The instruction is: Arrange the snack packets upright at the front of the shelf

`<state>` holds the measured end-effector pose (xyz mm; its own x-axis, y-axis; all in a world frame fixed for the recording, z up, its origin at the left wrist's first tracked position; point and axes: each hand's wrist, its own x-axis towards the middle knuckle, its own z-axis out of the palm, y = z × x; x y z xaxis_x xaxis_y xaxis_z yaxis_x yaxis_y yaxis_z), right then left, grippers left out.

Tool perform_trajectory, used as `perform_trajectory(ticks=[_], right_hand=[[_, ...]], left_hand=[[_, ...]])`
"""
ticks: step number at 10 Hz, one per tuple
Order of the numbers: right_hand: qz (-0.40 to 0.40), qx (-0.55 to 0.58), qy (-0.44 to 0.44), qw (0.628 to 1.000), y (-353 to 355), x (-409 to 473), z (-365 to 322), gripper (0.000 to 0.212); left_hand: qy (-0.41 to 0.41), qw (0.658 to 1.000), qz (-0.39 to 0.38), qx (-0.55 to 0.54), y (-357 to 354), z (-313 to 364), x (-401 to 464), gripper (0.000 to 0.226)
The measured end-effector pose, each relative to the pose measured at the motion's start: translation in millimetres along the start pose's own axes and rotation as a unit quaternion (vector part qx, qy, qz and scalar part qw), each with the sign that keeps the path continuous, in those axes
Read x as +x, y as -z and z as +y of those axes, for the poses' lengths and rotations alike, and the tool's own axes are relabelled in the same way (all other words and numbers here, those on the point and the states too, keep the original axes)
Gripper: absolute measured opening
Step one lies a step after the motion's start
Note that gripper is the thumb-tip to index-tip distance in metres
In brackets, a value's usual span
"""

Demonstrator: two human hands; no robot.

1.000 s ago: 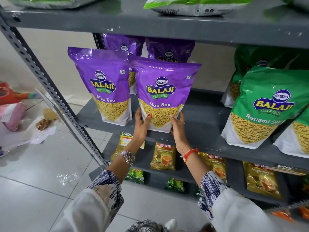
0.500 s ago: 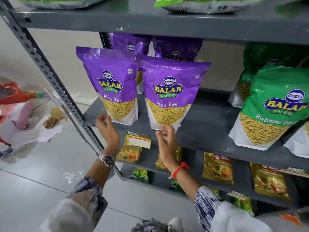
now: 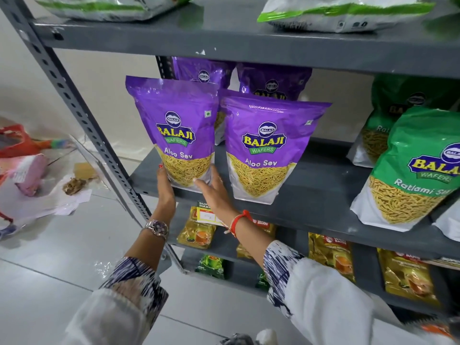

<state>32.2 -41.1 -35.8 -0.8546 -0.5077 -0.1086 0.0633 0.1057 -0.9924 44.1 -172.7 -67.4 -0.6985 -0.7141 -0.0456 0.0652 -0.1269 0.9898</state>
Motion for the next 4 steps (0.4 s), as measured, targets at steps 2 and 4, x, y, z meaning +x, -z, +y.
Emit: perform_trajectory(ticks=[2, 4], right_hand=[[0.004, 0.026, 0.004, 1.000, -5, 3, -2, 0.069], [0.005, 0.029, 0.000, 1.000, 6, -7, 3, 0.078]], left_hand=[[-0.029, 0.999, -0.018, 0.005, 2, 2, -3, 0.040], [-0.018, 0.999, 0.008, 0.027, 4, -1, -5, 0.050]])
